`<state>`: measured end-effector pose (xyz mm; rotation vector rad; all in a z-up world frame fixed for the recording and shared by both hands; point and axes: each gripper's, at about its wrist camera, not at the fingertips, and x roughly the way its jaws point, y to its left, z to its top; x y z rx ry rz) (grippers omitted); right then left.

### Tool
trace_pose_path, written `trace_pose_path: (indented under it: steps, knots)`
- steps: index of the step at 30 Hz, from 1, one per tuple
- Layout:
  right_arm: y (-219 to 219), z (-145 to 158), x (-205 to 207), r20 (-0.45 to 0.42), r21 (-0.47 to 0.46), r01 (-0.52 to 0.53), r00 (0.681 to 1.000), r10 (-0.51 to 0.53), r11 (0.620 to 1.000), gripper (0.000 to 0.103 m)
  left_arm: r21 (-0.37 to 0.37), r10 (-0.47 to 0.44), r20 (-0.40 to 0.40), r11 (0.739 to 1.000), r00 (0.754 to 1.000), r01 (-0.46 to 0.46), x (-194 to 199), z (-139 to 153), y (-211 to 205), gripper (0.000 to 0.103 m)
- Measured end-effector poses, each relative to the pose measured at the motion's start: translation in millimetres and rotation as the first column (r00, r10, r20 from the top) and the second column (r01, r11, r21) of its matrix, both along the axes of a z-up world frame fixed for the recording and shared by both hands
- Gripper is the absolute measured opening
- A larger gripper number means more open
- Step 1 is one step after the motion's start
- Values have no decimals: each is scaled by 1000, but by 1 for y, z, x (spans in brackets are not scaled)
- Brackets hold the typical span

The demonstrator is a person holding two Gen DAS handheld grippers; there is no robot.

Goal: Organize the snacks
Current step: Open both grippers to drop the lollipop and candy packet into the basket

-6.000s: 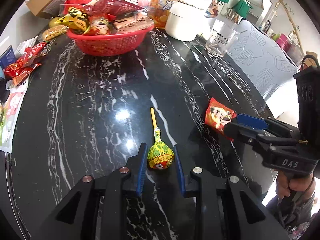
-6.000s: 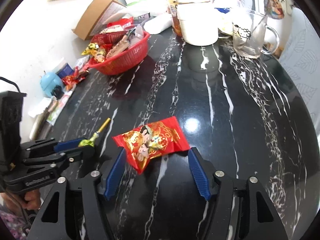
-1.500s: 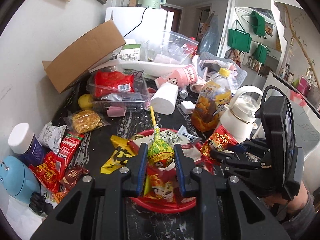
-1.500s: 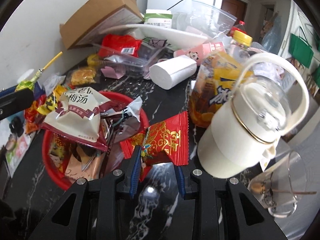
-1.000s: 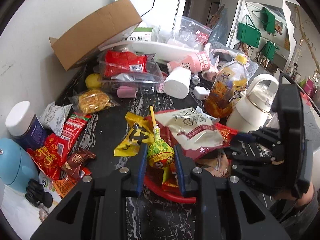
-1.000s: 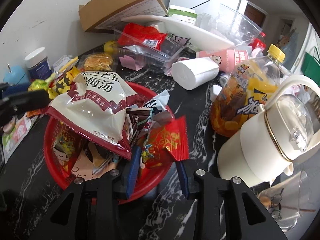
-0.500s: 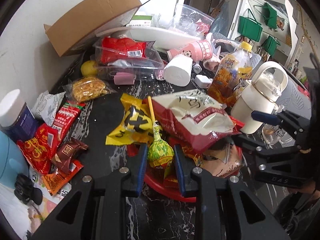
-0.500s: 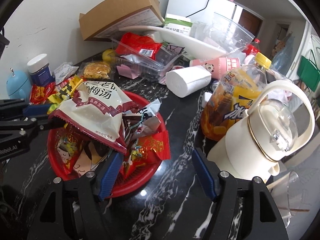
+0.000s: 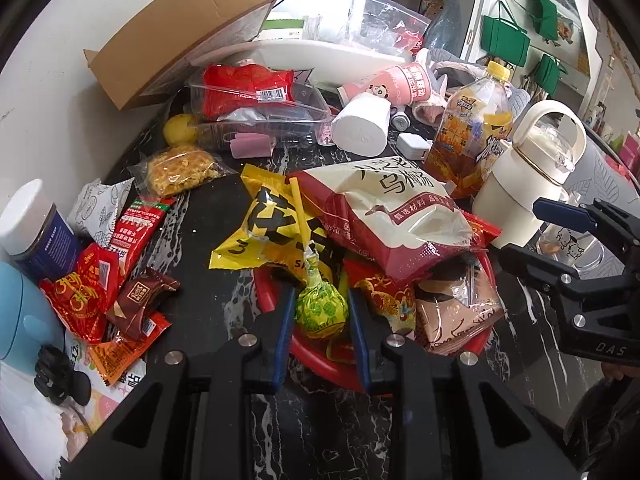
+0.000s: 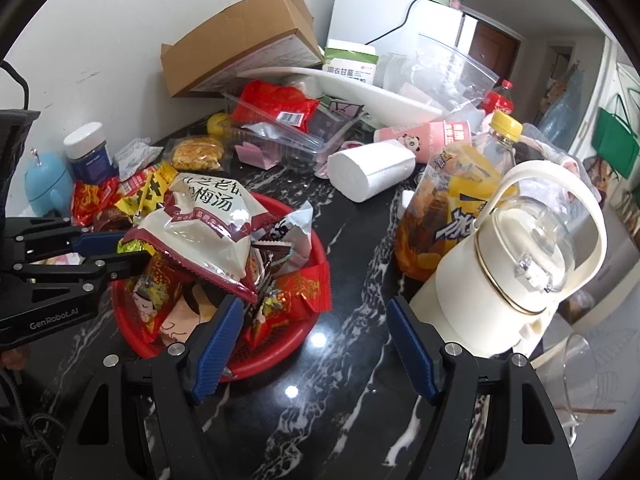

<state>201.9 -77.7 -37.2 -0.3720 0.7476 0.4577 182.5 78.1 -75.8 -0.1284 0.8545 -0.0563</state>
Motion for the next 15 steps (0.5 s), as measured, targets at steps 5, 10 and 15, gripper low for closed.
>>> trace_pose_path:
  steps: [5, 10, 15]
  knots:
    - [-3, 2, -3, -7, 24, 6, 1000, -5, 1000, 75, 1, -6, 0, 1000, 1000, 6, 1, 0, -2, 33]
    - [-5, 4, -8, -6, 26, 8, 1000, -8, 1000, 75, 4, -2, 8, 1000, 1000, 2, 0, 1, -4, 33]
    - [-7, 5, -9, -17, 46, 8, 1000, -7, 999, 75, 4, 4, 27, 1000, 1000, -4, -4, 8, -3, 34]
